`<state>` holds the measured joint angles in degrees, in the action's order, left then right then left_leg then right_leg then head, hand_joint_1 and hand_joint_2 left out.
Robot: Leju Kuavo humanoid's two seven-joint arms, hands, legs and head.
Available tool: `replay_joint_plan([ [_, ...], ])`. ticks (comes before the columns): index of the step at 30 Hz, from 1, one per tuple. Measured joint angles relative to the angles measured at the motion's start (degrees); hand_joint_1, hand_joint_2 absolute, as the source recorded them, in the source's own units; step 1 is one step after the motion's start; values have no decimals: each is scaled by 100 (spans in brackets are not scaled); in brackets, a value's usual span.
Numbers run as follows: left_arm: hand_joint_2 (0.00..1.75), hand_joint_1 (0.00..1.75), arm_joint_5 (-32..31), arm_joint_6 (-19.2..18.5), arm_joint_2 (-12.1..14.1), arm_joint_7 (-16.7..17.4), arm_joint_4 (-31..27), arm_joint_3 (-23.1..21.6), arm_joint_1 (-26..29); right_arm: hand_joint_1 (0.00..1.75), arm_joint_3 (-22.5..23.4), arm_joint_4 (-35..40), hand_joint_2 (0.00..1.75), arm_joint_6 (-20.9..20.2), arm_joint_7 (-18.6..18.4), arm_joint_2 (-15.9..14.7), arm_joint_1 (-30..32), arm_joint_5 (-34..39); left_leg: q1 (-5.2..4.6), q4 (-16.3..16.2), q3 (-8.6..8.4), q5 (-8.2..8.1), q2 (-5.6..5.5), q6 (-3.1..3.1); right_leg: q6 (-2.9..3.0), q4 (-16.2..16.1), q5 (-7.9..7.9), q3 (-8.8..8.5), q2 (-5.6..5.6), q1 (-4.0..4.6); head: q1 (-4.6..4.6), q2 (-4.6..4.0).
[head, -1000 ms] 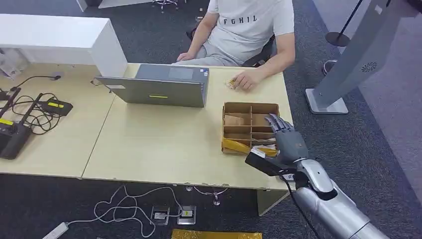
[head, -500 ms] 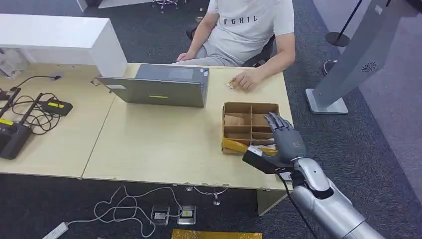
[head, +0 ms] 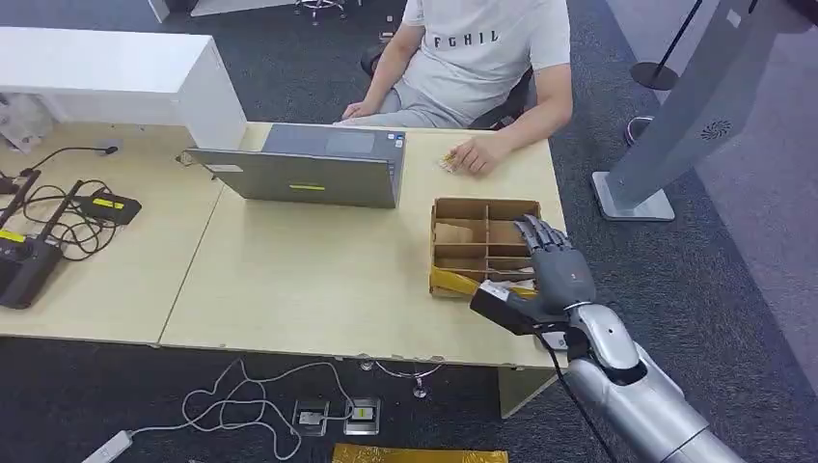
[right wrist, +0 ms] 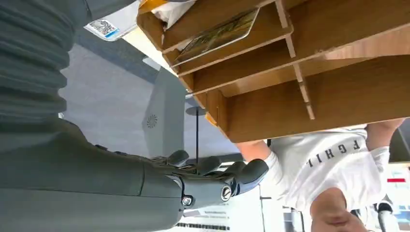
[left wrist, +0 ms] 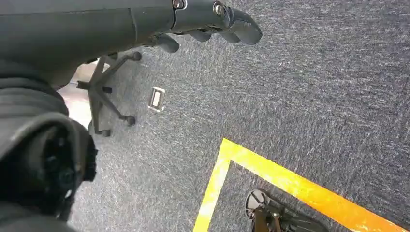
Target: Pass the card to the sensor for recognition and then transmit it.
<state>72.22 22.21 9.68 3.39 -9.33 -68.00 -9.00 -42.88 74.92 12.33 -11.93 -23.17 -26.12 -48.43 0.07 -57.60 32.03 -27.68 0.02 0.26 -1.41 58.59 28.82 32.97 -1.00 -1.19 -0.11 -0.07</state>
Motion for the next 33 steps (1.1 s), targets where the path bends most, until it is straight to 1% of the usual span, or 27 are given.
replay_joint_plan([
  [16, 0, 0, -63, -52, 0, 0, 0, 0, 0, 0, 230, 24, 175, -265, -195, 59, 122, -201, 0, 0, 0, 0, 0, 0, 0, 0, 0, 0, 1, 0, -2, 0],
  [33, 0, 0, -72, -59, 0, 0, 0, -2, -1, 0, 321, 74, 175, -319, -203, 136, 175, -232, 0, 0, 0, 0, 0, 0, 0, 0, 0, -1, 1, 0, 0, 0],
])
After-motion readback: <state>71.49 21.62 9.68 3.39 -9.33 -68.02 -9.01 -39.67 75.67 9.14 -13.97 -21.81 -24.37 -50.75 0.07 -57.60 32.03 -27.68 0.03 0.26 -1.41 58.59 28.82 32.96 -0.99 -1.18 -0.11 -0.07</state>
